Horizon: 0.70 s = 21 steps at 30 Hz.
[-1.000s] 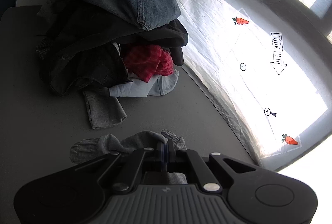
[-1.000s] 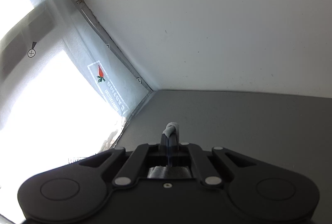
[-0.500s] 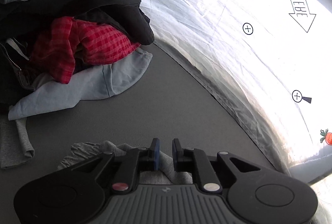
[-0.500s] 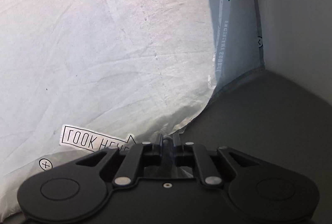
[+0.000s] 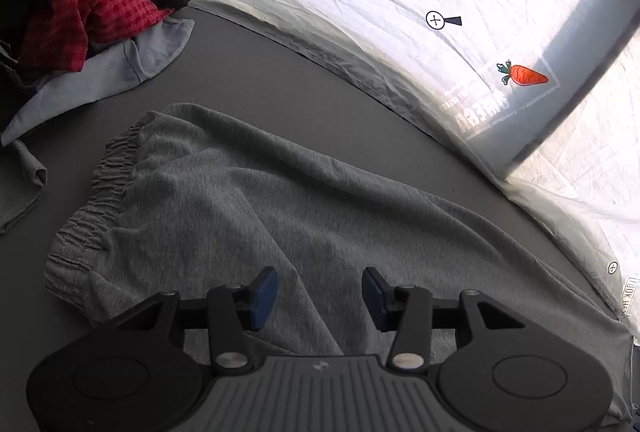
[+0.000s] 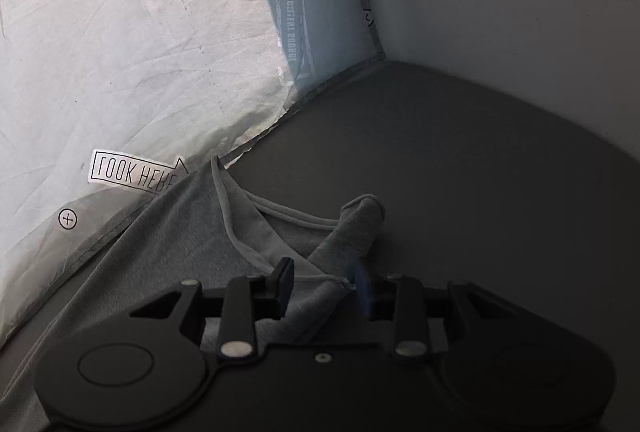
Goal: Fold clothes
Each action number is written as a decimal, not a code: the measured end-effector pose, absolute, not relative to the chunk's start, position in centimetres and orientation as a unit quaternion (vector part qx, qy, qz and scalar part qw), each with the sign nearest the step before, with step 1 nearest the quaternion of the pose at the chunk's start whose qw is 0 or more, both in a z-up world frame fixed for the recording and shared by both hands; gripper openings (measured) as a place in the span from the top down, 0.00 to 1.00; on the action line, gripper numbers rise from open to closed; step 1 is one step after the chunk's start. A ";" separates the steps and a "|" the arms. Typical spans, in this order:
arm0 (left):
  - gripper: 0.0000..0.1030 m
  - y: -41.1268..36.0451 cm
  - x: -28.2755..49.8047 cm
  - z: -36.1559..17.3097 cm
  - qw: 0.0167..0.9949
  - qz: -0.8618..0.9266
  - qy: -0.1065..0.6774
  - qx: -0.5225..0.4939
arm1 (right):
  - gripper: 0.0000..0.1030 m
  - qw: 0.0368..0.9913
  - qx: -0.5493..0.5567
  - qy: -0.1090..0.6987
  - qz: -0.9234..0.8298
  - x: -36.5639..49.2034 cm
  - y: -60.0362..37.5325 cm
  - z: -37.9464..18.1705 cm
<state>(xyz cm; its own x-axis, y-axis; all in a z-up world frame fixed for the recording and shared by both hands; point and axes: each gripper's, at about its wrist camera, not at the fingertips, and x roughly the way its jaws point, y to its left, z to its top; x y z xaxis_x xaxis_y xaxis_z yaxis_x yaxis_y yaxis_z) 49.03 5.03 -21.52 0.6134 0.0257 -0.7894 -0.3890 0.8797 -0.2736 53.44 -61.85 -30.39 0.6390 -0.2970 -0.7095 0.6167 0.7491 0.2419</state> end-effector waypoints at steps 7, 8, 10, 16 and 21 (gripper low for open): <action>0.44 -2.8 49.0 -21.8 0.872 0.018 0.463 -0.156 | 0.66 0.873 0.277 0.327 -0.231 52.3 -61.8 -31.6; 0.44 -3.4 49.1 -22.0 0.870 0.015 0.466 -0.158 | 0.66 0.873 0.282 0.326 -0.227 52.6 -61.8 -31.7; 0.43 -4.0 49.2 -22.3 0.869 0.018 0.468 -0.160 | 0.66 0.873 0.289 0.325 -0.220 53.0 -61.9 -32.0; 0.42 -5.3 49.2 -23.0 0.863 0.038 0.488 -0.121 | 0.65 0.870 0.304 0.325 -0.212 53.9 -62.6 -32.5; 0.43 -5.5 48.6 -23.1 0.872 0.055 0.478 -0.089 | 0.71 0.867 0.310 0.332 -0.206 54.8 -63.4 -33.1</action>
<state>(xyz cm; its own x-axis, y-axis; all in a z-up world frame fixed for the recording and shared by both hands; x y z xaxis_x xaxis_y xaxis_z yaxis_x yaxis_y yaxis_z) 48.59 -5.45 -23.06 0.5372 0.0115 -0.8434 -0.1811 0.9782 -0.1020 54.81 -63.43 -33.08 0.6944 -0.1511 -0.7035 0.5633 0.7226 0.4008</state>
